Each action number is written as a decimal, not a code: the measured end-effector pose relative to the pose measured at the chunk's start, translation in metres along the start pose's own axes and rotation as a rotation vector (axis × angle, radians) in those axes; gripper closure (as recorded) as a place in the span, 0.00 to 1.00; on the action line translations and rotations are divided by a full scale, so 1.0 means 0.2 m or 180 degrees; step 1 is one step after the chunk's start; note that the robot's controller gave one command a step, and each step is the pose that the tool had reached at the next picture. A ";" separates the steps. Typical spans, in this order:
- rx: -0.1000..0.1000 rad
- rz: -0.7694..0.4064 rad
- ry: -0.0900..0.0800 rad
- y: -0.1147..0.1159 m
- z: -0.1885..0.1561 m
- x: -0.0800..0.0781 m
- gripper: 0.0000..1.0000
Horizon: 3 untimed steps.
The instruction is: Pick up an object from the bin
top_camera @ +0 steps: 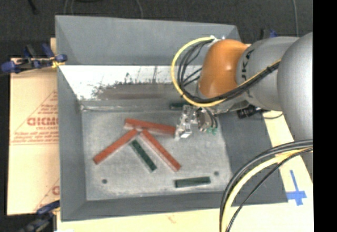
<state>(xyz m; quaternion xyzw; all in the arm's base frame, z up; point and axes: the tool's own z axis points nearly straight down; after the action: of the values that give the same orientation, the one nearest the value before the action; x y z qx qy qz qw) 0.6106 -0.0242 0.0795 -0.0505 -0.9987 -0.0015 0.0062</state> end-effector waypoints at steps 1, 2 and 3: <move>0.0001 -0.0001 -0.0023 0.00 0.00 -0.01 1.00; 0.0003 0.0070 -0.0061 0.00 -0.72 0.13 1.00; 0.0009 0.0067 -0.0054 -0.01 -0.71 0.13 0.00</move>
Offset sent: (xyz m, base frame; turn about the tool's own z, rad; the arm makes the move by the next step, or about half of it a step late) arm -0.0257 0.0017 0.1420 0.0275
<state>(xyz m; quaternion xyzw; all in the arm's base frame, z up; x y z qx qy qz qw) 0.5860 -0.0237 0.2225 -0.0611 -0.9981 0.0004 -0.0022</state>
